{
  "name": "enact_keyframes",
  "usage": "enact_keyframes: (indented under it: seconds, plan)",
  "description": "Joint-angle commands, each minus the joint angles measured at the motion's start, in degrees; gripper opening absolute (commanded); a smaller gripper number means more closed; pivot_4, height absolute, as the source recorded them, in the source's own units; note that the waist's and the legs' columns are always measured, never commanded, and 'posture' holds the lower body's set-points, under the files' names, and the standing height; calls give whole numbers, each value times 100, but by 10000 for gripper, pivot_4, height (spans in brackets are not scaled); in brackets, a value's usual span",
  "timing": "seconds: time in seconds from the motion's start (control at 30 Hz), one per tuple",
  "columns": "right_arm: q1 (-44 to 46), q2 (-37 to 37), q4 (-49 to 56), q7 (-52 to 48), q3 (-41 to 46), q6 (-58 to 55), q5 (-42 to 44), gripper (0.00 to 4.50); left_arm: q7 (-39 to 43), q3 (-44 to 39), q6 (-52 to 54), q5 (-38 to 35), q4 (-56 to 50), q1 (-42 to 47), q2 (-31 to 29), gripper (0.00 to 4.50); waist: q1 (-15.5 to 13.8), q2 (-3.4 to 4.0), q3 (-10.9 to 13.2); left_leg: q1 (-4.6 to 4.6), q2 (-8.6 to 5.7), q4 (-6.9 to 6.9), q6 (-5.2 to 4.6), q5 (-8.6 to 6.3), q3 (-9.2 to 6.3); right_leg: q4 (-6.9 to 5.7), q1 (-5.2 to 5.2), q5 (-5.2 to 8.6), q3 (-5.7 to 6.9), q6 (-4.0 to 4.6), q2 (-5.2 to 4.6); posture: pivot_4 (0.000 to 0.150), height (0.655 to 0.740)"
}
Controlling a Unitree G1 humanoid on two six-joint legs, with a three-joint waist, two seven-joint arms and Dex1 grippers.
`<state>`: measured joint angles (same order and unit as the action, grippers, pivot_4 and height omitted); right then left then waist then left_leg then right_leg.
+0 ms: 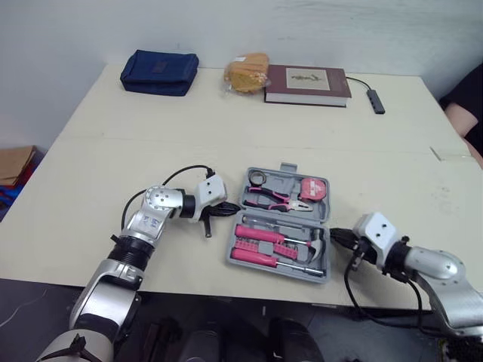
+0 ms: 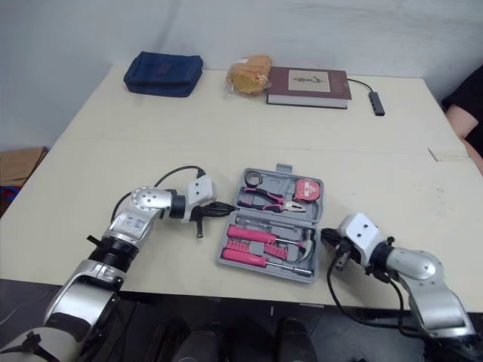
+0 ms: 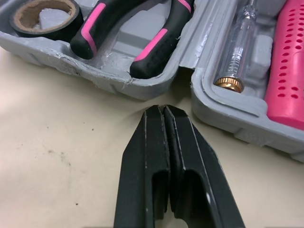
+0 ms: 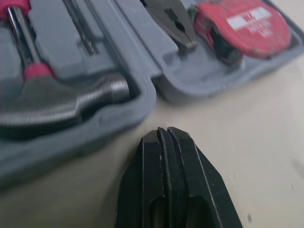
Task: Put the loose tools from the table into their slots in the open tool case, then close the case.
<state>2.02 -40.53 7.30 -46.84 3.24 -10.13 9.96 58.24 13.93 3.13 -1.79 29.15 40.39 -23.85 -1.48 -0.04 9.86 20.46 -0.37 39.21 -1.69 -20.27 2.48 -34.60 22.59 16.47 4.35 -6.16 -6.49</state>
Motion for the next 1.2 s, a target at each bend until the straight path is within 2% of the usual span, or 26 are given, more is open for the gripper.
enact_keyframes:
  seconds: [0.03, 0.13, 0.27, 0.47, 0.6, 0.73, 0.83, 0.93, 0.97, 1.07, 1.13, 1.2]
  plan:
    - [193, 75, -124, 10, -156, 121, -112, 364, -24, 43, 50, 53, -138, -106, 66, 0, 13, 0, 0, -1, 0, 0, 1, 0, 0, 1, -2, 0, 0, 0, 0, 1500, 7400]
    - [344, 123, -232, -62, -281, 195, -146, 364, 131, 7, 112, -89, -324, -237, 102, 0, 18, 0, 0, -2, 0, 0, 3, 1, 0, 0, -2, 0, 0, 0, -1, 1500, 7400]
    - [360, 89, -67, -210, -535, 176, -201, 364, 488, 13, 211, -203, -932, -566, -151, 0, 52, 0, 0, -3, 5, -1, 7, 0, 1, 0, -1, 0, 0, 0, 0, 1500, 7400]
    - [60, 94, 379, -258, -571, -29, -77, 364, 451, -97, 715, -253, -1697, -975, -393, 0, 62, 0, 0, -3, 11, -3, 13, -3, 0, 2, -1, 1, -1, 3, 1, 1500, 7400]
    - [-95, 63, 454, -278, -501, -122, -40, 364, 219, -128, 799, -133, -1659, -1007, -424, 0, 58, 0, 0, -6, 13, -3, 14, -3, -2, 1, -4, 2, 0, 4, 1, 1500, 7400]
    - [-161, 50, 461, -166, -376, -166, -77, 364, 453, -129, 1011, -272, -1785, -1050, -566, 0, 65, 0, 0, -11, 14, -3, 16, -4, -2, -2, -6, 3, -6, 6, 1, 1500, 7400]
    - [-252, -295, 151, -64, 111, -153, -187, 364, 198, -441, 866, -199, -1306, -675, -754, 0, 72, 0, 0, -11, 15, -4, 17, -5, -2, -1, -5, 4, -9, 7, 1, 1500, 7400]
    - [-460, -484, 425, -313, 703, -822, 560, 0, 156, -603, 1069, -258, -992, -419, -957, 7894, 19, -2, 2, -6, 11, -4, 14, -3, -4, -1, -3, 4, -3, 7, -1, 1500, 7400]
    - [-489, -500, 481, -337, 752, -928, 655, 0, 153, -597, 1072, -263, -957, -399, -980, 12689, 16, -2, 2, -6, 10, -4, 13, -3, -4, 0, -3, 3, -3, 7, -3, 1500, 7400]
    - [-874, -907, 766, -509, 1389, -1253, 804, 9788, 611, -913, 1927, -889, -1247, -175, -1173, 26573, -12, 7, 7, 1, 9, -4, 11, -6, -5, 5, -1, 3, -4, 7, -6, 1500, 7400]
    - [-722, -754, 1081, -148, 1834, -1943, 1317, 19826, 719, -841, 2294, -933, -1481, -17, -1264, 36181, -2, -4, 14, 19, 6, 0, 7, -4, -18, 9, 5, 3, -3, 5, -7, 1500, 7400]
    - [-343, -837, 1498, 363, 2003, -3532, 1800, 29406, 180, -709, 3569, -746, -1701, 278, -1245, 44882, 15, -8, 17, 18, 6, 1, 9, -3, -19, 9, 4, 1, -3, 3, -7, 1500, 7400]
